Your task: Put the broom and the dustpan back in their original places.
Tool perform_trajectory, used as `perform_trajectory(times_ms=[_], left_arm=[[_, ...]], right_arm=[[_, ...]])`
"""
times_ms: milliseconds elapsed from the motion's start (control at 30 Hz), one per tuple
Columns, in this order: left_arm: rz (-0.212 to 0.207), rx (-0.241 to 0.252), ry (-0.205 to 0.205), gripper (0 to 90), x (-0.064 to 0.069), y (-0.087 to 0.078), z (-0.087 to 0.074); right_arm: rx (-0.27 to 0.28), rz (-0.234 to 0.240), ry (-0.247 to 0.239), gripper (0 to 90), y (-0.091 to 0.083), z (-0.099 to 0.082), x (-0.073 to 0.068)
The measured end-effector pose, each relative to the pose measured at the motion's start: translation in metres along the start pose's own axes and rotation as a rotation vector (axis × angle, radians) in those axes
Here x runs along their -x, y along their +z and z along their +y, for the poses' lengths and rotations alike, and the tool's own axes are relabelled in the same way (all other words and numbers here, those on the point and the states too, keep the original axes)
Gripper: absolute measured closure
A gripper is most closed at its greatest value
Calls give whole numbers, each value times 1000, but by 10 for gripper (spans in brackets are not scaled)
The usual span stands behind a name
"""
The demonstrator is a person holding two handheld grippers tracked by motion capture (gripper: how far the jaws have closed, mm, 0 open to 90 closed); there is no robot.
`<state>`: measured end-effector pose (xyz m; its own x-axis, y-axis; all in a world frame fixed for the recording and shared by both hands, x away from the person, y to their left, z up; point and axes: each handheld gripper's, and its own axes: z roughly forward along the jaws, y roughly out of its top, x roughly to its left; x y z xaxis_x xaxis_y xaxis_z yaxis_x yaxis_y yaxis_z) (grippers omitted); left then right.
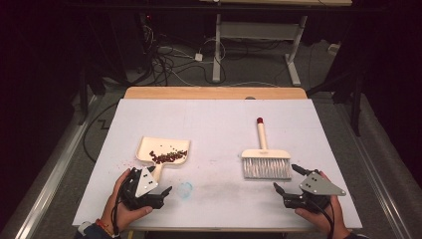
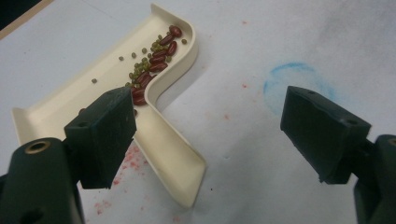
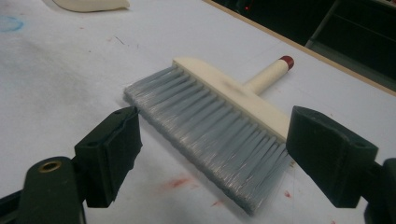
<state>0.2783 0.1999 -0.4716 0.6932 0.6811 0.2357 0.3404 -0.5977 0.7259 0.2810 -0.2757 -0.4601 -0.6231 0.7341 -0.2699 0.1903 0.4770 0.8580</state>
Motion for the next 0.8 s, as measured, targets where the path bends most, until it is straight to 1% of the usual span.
perform_trajectory(times_ms=[167,333,800], left_arm=[[-2,-7,8,182,1,1,0],[0,-4,5,182,1,1,0],[1,-9,13,182,2,1,0]], right_arm=[[2,1,1,182,-1,0,0],[4,-1,1,182,-1,0,0],[7,-7,-4,183,-2,2,0]])
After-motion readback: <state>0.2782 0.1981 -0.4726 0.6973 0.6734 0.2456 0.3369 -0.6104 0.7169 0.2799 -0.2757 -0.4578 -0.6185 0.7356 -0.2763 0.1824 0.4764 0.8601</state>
